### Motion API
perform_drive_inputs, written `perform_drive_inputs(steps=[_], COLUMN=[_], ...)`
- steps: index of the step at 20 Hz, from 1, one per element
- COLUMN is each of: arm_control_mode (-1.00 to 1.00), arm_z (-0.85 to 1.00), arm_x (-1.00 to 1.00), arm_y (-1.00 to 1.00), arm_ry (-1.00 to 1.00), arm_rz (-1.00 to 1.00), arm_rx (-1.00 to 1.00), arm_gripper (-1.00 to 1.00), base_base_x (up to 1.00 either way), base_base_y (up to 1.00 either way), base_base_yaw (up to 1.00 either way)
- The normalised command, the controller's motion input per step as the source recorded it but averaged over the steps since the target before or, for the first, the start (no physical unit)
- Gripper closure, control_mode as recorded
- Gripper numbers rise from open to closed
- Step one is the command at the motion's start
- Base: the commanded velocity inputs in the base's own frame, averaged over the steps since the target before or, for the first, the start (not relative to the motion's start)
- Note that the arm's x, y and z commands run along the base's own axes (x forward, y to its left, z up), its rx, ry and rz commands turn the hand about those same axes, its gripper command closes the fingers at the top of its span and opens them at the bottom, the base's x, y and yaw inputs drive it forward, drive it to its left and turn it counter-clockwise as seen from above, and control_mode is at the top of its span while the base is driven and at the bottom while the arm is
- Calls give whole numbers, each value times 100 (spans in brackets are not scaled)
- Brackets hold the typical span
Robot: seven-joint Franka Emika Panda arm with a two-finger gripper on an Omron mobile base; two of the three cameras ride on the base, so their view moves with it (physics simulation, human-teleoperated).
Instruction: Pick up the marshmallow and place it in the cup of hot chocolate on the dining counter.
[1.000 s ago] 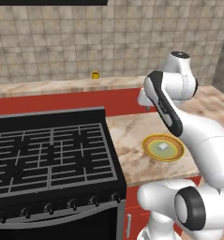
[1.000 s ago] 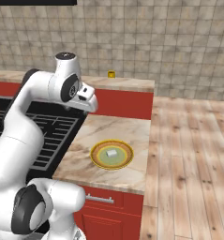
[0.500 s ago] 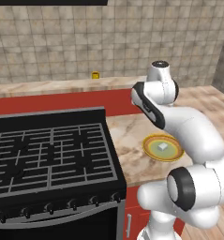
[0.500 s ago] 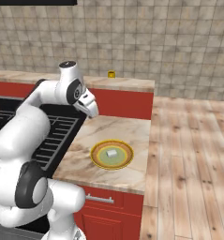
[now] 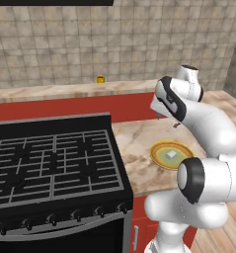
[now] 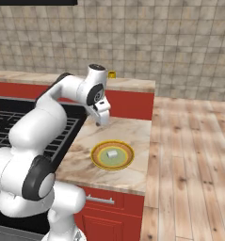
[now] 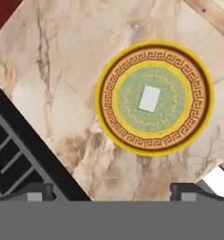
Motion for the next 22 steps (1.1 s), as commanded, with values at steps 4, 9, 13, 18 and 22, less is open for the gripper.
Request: perform_drive_inputs(steps=[4, 9, 13, 18, 22], arm_control_mode=[-100, -100, -100, -100, -100], arm_z=[-44, -42, -31, -33, -34], arm_x=[0, 0, 0, 0, 2], arm_y=[-23, -21, -13, -1, 0], arm_ry=[12, 7, 4, 2, 5], arm_rz=[-13, -13, -9, -4, -3], arm_rx=[3, 0, 0, -7, -12], arm_gripper=[-100, -100, -100, -100, -100], base_base_x=[0, 0, 0, 0, 0], base_base_y=[0, 0, 0, 0, 0], base_base_yaw=[0, 0, 0, 0, 0])
